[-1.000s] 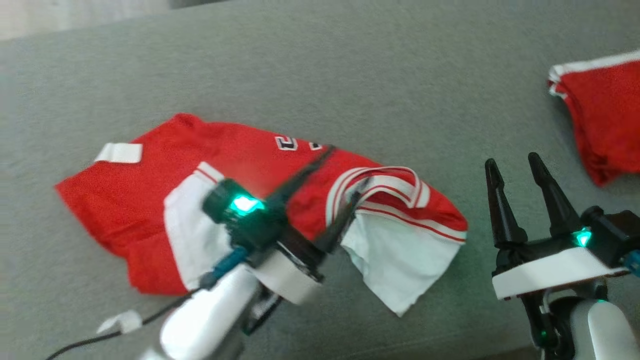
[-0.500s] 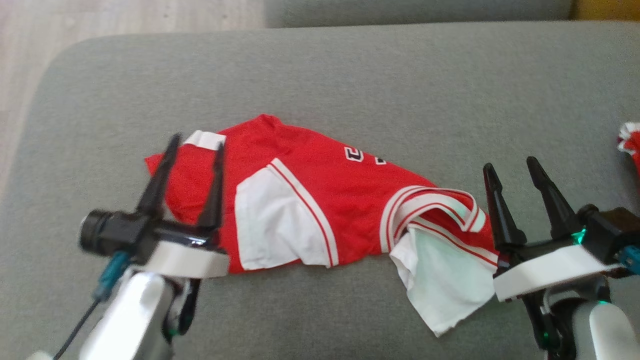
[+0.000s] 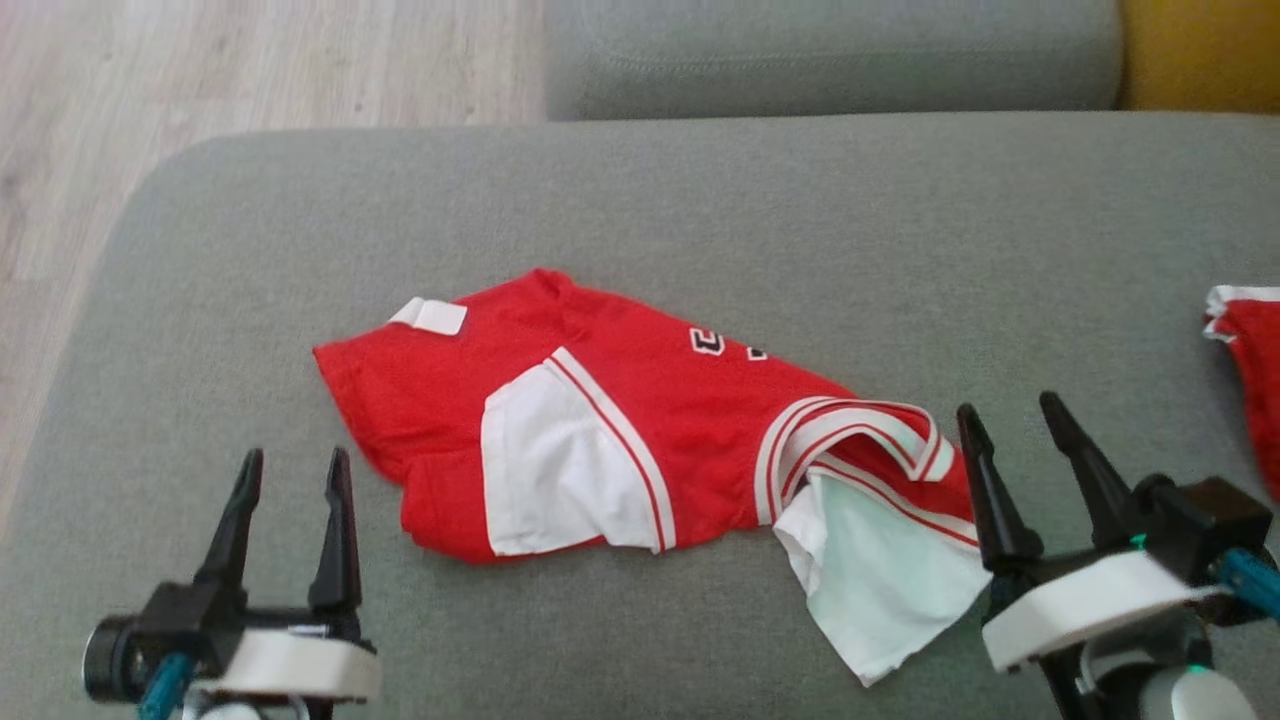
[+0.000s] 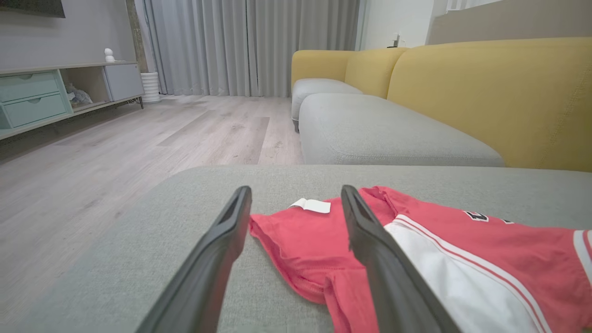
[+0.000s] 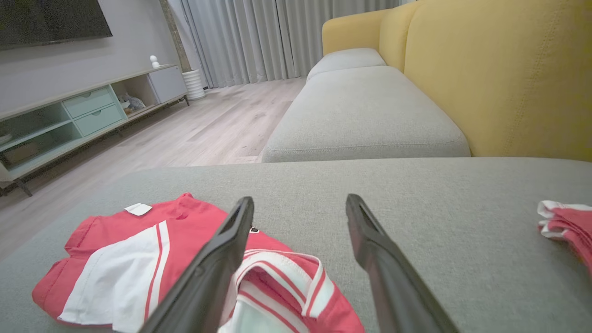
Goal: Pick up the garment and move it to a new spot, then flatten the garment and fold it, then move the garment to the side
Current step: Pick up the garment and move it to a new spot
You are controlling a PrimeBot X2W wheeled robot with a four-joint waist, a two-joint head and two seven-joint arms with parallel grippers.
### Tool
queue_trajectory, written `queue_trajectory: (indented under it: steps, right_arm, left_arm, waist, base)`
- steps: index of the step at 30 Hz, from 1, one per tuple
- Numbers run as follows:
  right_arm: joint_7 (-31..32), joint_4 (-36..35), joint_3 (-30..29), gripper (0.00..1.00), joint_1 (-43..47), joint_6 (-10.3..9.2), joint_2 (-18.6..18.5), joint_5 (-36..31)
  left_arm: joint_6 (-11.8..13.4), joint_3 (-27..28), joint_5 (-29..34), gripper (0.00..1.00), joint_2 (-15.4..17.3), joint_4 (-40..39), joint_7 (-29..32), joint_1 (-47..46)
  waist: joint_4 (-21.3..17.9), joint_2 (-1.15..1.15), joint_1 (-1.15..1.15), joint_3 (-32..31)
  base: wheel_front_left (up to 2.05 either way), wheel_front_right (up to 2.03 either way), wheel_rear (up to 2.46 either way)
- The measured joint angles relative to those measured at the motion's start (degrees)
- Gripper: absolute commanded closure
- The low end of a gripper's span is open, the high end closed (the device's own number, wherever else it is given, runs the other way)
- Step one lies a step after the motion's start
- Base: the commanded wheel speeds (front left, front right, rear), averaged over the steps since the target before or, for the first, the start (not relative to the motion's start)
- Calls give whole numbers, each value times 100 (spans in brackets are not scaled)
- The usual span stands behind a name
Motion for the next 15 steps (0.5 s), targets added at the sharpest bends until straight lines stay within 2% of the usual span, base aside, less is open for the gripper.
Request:
queue_trajectory:
  steps: [15]
  right_arm:
    - [177, -146, 2, 0, 447, 0, 1, 38]
  left_arm:
    - [242, -112, 1, 0, 71, -333, 296, 539]
  waist:
    - [-154, 0, 0, -380]
  base:
    - [0, 0, 0]
